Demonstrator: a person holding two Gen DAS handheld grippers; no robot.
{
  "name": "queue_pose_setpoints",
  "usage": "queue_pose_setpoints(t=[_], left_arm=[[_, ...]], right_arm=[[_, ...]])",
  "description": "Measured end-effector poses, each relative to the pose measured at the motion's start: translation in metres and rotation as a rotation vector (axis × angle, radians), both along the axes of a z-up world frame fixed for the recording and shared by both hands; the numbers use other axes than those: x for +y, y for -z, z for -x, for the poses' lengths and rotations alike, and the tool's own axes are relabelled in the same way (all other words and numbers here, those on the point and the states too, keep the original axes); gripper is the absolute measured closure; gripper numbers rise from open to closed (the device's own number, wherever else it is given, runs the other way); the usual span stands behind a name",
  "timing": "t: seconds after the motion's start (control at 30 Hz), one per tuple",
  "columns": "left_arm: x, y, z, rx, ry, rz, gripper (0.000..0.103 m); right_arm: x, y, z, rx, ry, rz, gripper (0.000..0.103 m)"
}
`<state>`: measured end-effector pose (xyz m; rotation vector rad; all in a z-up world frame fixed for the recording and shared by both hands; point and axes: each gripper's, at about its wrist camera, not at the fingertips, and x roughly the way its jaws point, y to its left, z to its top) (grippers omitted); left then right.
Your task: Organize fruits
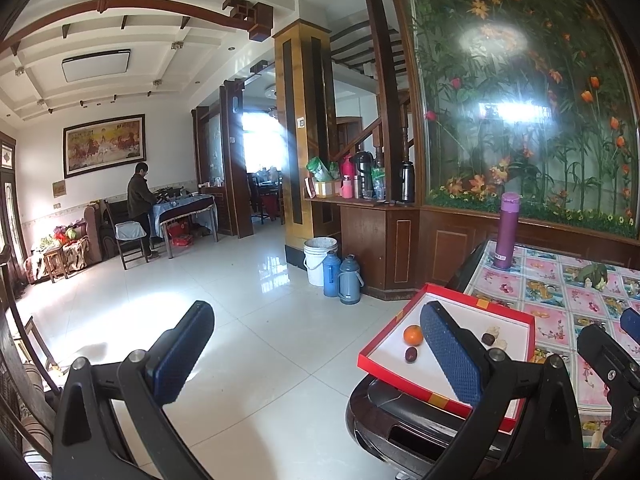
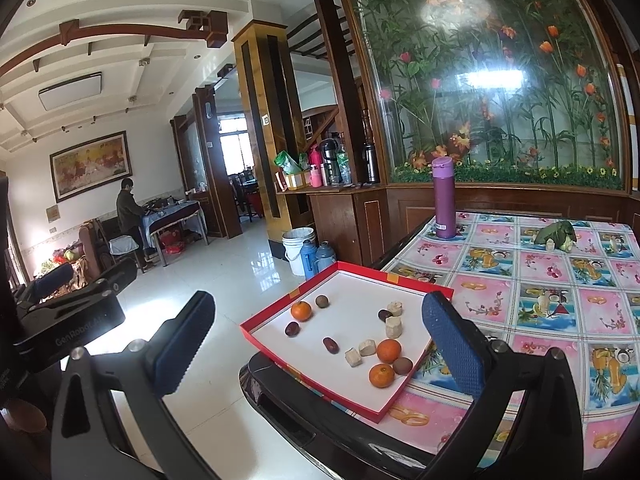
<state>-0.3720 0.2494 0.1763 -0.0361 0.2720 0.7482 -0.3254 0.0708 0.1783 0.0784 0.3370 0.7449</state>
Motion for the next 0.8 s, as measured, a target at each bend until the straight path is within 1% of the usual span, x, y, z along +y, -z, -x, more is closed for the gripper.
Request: queue_pose_setpoints(t=[0.23,0.53,0.8], left_arm=[[0.004,-0.001,0.003,-0.004,-0.002,0.003,0.0],[0.013,0.002,0.006,0.003,-0.003,0.008,0.0],[0.021,0.005,0.011,0.006,0.002,0.012,0.0]], right_arm=[[0.001,0.001,0.0,0.0,0.0,0.003,0.0],[0.018,0.003,-0.002,-0.011,-0.006,0.013,0.0],[0.031,0.004,-0.009,0.008,-0.011,0.015,0.0]])
